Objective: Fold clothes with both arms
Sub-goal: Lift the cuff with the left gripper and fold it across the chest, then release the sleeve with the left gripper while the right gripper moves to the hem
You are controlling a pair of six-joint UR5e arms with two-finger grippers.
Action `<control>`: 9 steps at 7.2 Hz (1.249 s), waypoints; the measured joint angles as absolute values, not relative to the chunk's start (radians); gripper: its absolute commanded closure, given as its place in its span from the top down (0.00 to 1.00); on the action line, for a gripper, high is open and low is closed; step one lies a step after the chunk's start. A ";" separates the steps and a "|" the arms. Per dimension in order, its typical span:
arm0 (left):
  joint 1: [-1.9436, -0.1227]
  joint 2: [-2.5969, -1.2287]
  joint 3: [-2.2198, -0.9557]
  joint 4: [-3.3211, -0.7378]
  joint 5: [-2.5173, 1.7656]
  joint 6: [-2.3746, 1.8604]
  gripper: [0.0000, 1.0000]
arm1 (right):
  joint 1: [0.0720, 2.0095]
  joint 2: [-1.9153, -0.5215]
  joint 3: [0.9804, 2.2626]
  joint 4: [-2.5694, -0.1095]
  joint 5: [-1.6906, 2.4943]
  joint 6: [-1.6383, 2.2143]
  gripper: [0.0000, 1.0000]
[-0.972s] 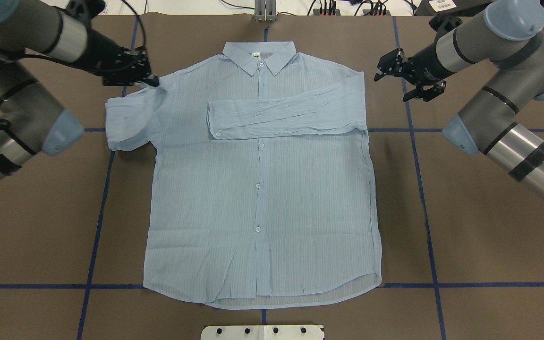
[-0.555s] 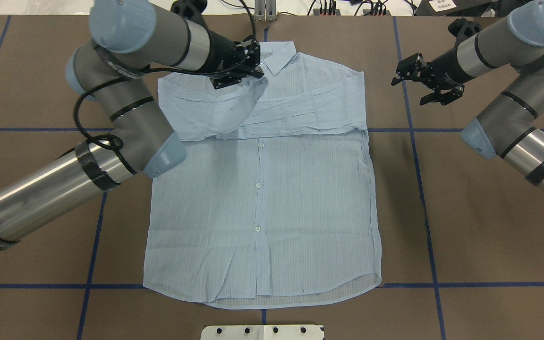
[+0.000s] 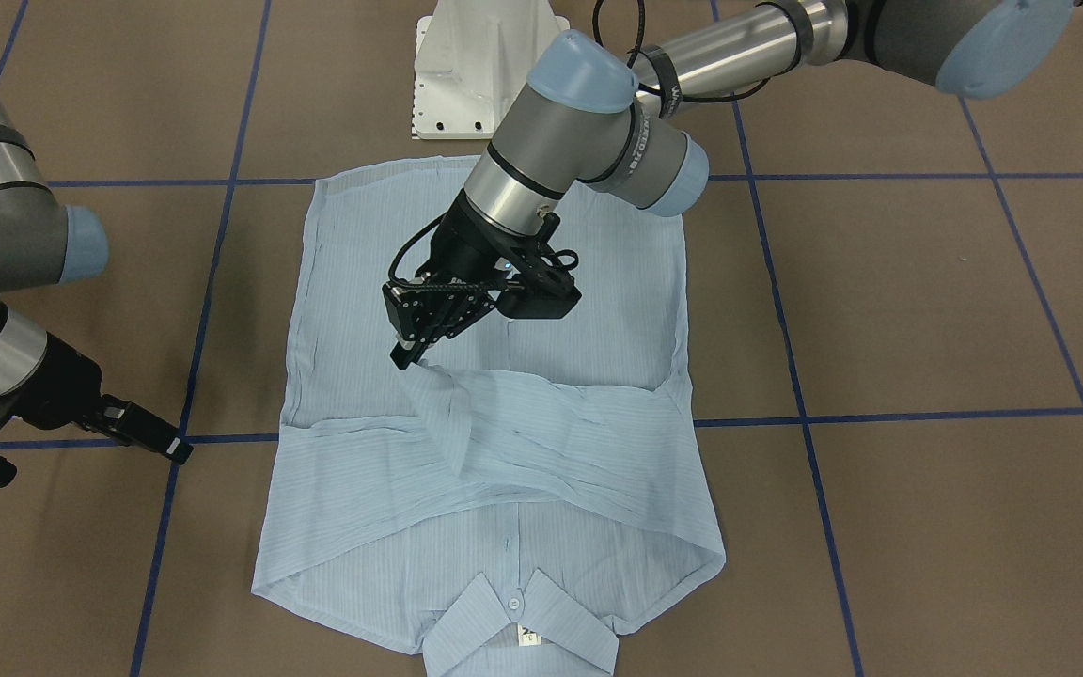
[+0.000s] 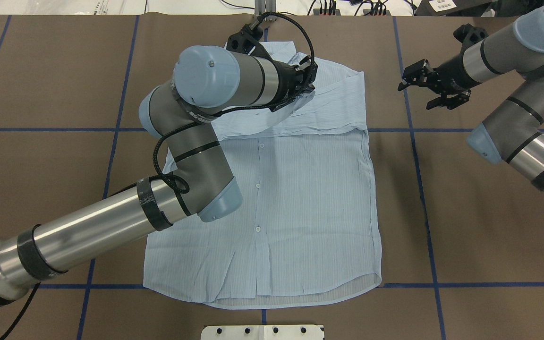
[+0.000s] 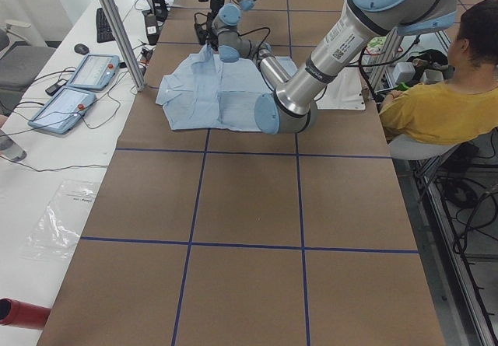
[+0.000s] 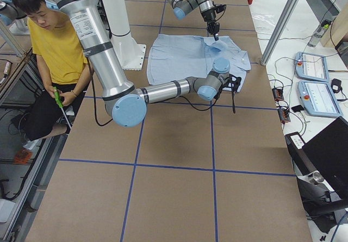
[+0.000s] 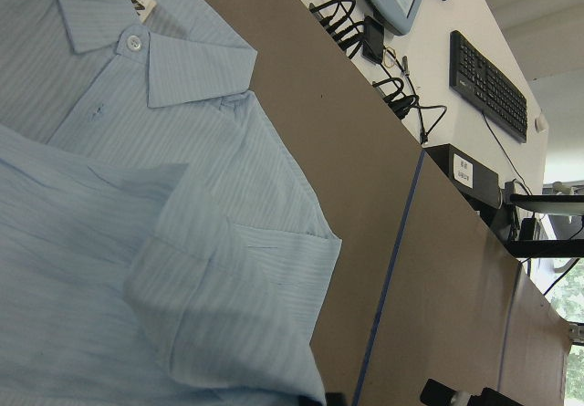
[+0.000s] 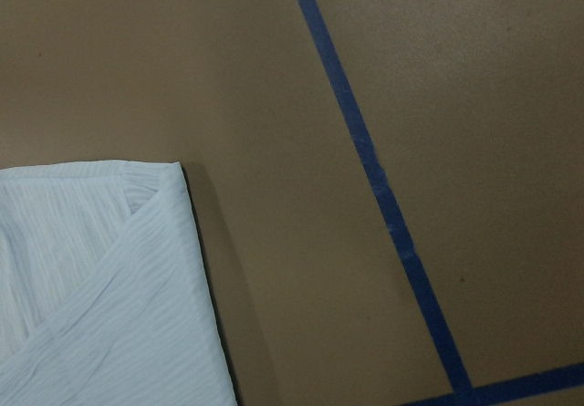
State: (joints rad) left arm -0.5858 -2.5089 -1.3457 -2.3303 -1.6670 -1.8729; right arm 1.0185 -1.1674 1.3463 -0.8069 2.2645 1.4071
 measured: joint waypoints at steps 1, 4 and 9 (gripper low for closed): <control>-0.563 -2.520 -1.345 -2.330 -1.638 -1.872 0.98 | 1.018 -1.170 1.346 -0.807 2.264 1.407 1.00; -0.504 -2.536 -1.357 -2.328 -1.551 -1.868 0.98 | 1.011 -1.171 1.352 -0.807 2.263 1.417 1.00; -0.501 -2.244 -1.760 -2.184 -1.599 -1.752 0.94 | 0.713 -1.206 1.620 -0.848 2.000 1.789 0.99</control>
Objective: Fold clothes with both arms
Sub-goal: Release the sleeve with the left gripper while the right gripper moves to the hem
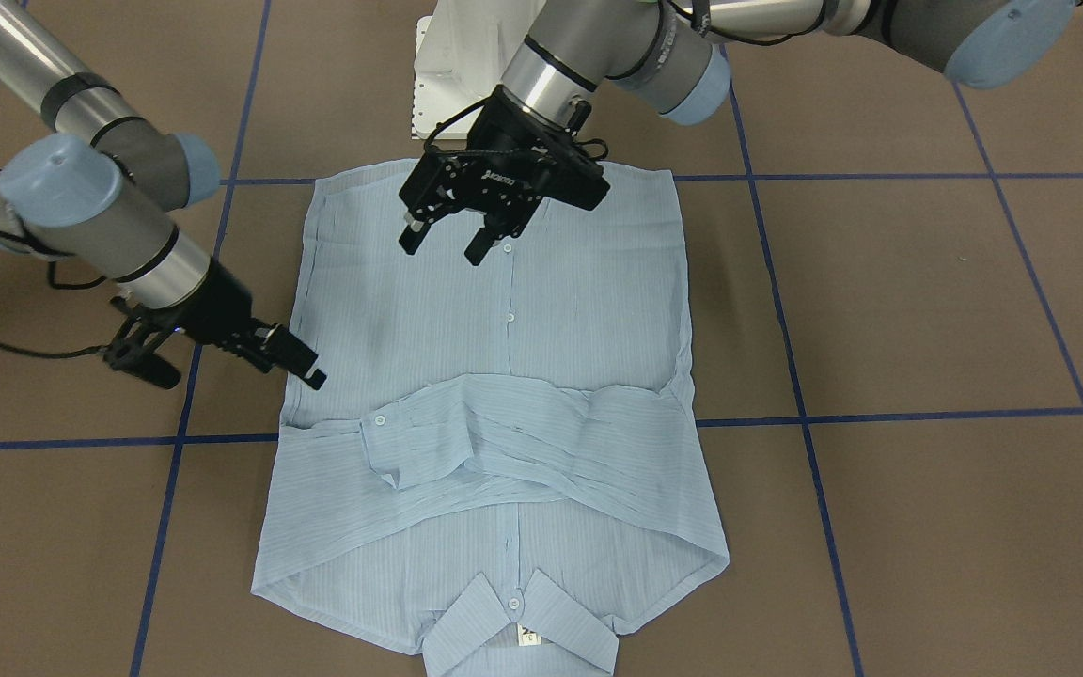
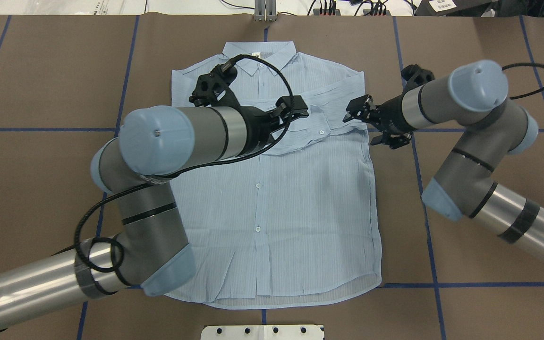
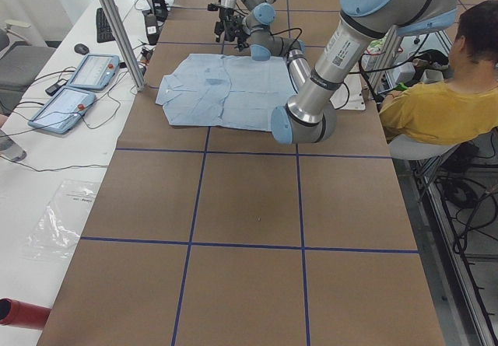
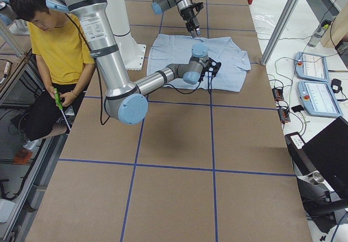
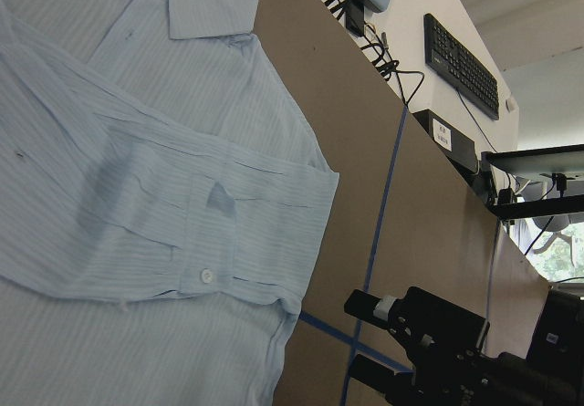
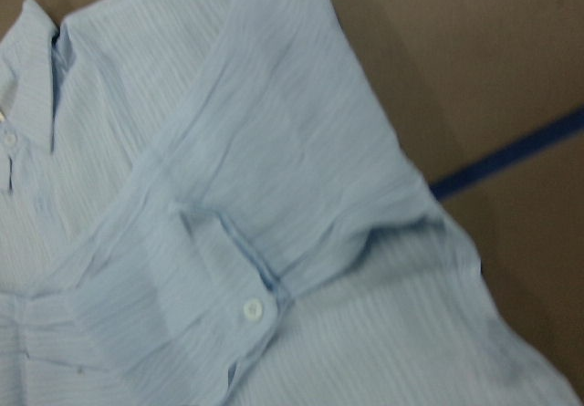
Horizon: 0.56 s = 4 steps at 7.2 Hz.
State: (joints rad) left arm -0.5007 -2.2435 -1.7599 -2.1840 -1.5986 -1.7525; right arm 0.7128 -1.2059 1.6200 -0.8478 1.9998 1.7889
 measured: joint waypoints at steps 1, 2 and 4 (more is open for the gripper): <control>-0.511 -2.182 -1.801 -2.179 -1.614 -1.670 0.94 | 0.612 -1.247 1.720 -0.911 1.909 1.863 0.99; -0.527 -2.134 -1.818 -2.179 -1.621 -1.593 0.94 | 0.505 -1.302 1.837 -1.020 1.797 1.907 0.99; -0.545 -2.077 -1.844 -2.178 -1.624 -1.541 0.94 | 0.347 -1.366 1.982 -1.225 1.625 2.001 0.99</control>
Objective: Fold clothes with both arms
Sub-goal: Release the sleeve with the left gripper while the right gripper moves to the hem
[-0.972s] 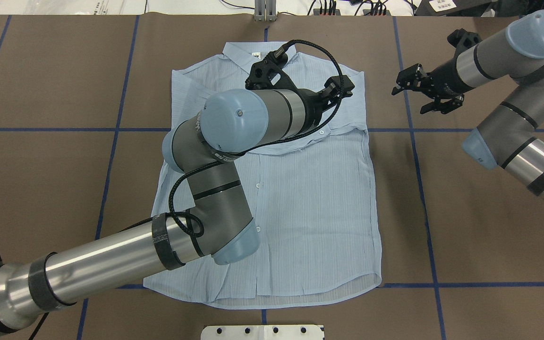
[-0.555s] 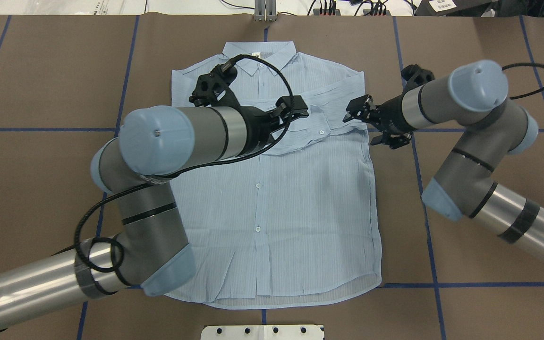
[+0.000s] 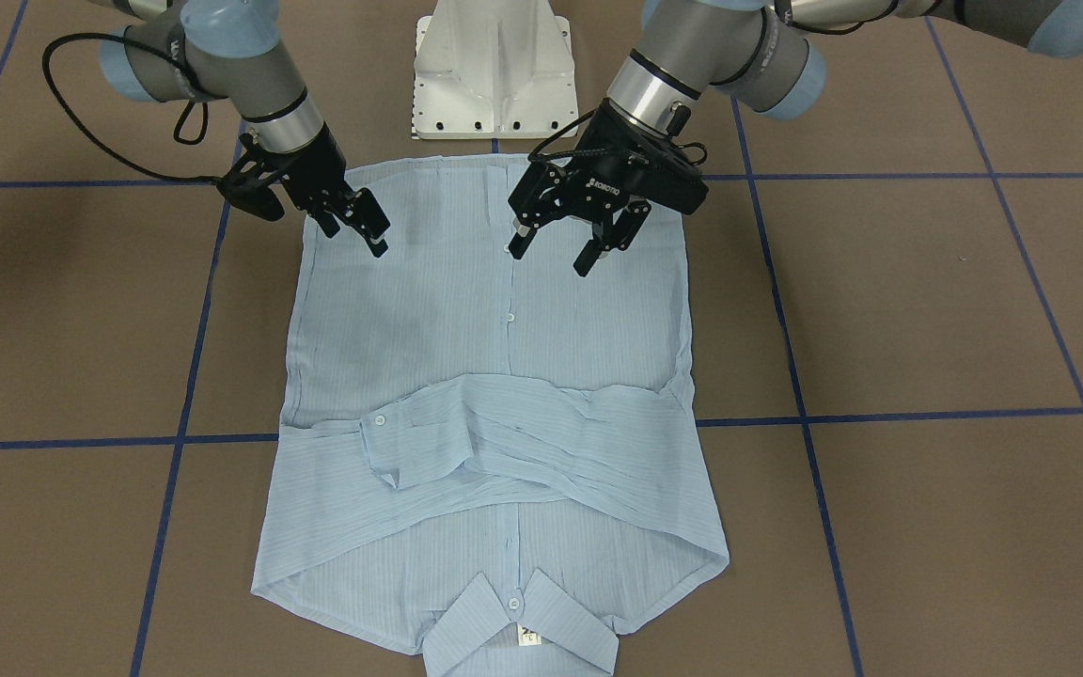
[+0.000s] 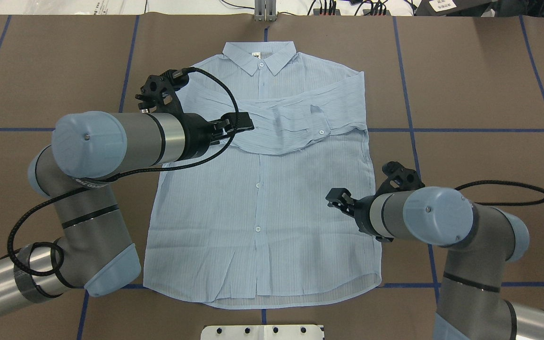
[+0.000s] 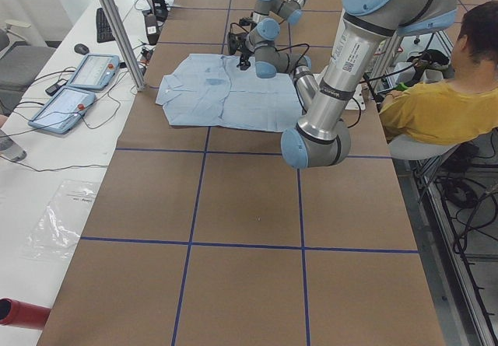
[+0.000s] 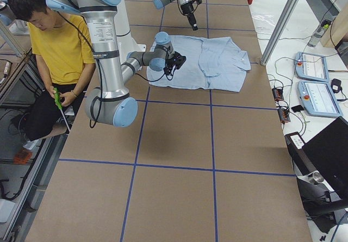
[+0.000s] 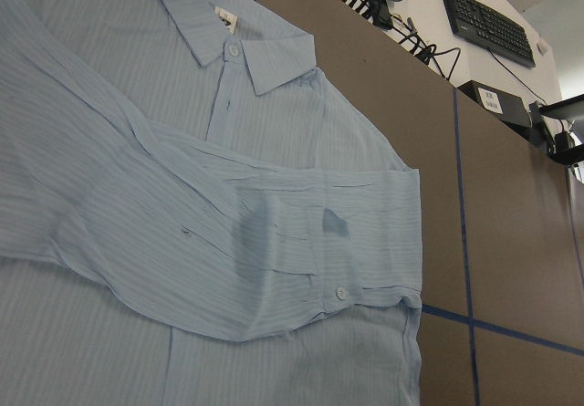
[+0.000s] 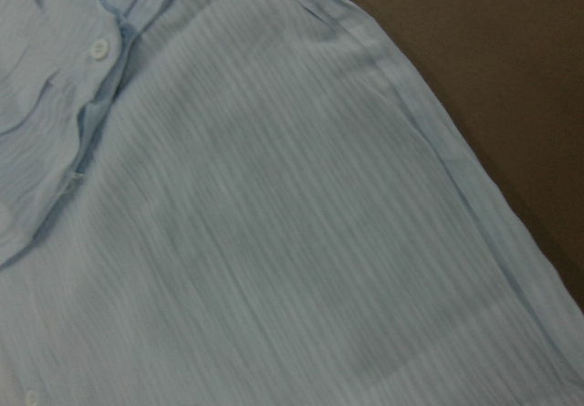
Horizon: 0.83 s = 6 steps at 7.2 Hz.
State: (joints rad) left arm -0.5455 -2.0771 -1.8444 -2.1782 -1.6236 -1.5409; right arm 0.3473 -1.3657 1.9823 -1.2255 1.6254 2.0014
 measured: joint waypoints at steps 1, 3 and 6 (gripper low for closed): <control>-0.547 -2.040 -1.867 -2.178 -1.630 -1.536 0.93 | 0.294 -1.393 2.029 -1.274 1.573 2.064 0.99; -0.560 -1.992 -1.910 -2.164 -1.726 -1.527 0.93 | 0.239 -1.483 2.112 -1.300 1.531 2.137 0.98; -0.585 -1.968 -1.934 -2.156 -1.777 -1.526 0.93 | 0.143 -1.590 2.141 -1.311 1.455 2.246 0.91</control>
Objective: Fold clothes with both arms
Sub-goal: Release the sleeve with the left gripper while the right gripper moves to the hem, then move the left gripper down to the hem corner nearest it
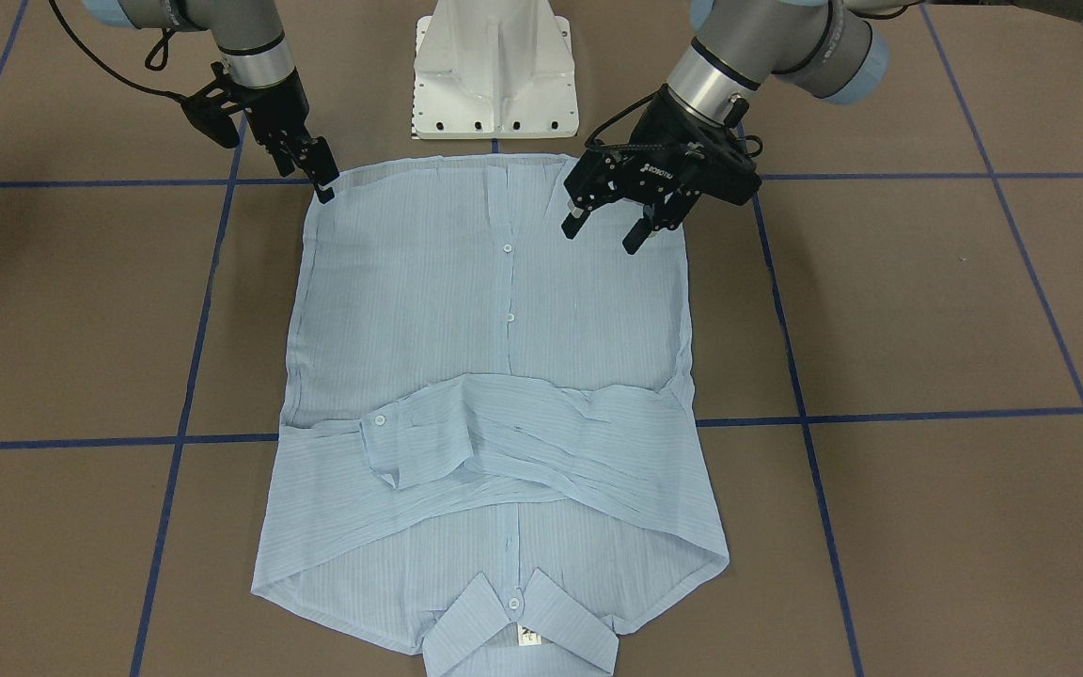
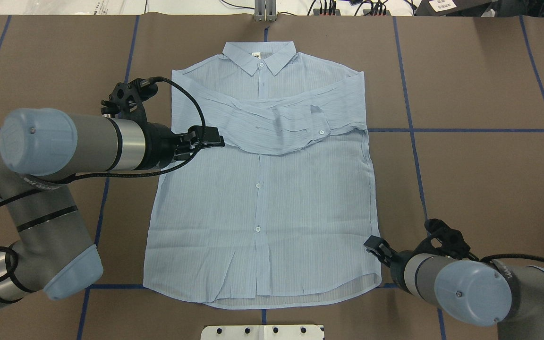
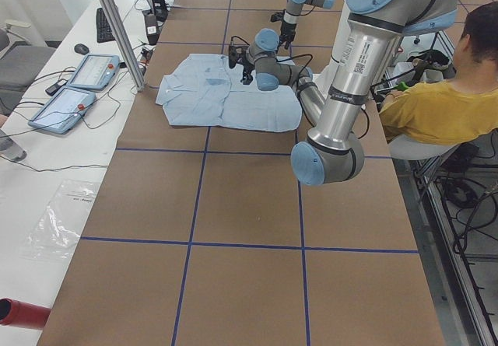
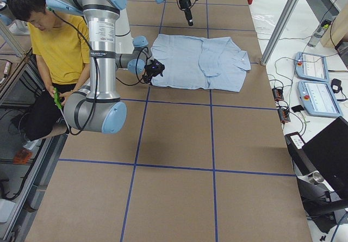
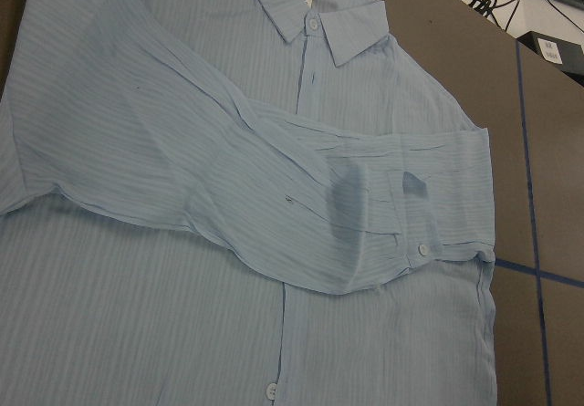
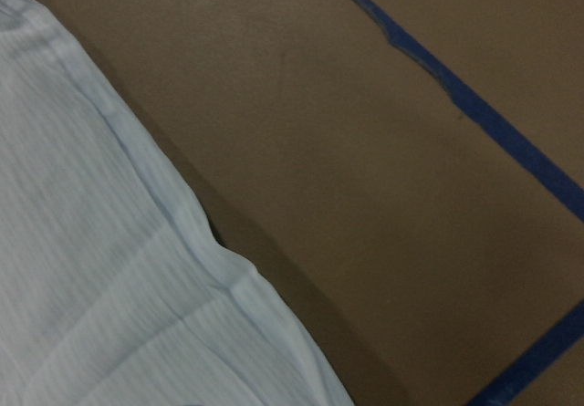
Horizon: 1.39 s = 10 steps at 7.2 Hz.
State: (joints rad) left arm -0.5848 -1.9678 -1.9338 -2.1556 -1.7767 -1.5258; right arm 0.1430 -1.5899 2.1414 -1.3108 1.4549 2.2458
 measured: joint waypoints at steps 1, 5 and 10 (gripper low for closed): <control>-0.585 -1.963 -1.938 -2.155 -1.779 -1.526 0.93 | 0.110 -1.596 2.142 -1.328 1.438 2.271 0.91; -0.589 -1.940 -1.960 -2.130 -1.778 -1.526 0.93 | 0.050 -1.593 2.137 -1.372 1.430 2.289 0.79; -0.591 -1.936 -1.982 -2.100 -1.773 -1.528 0.93 | 0.058 -1.530 2.110 -1.431 1.420 2.259 0.70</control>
State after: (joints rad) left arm -0.5906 -1.9360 -1.9817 -2.1002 -1.7733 -1.5278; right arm 0.0576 -1.5303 2.1102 -1.4307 1.4198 2.2586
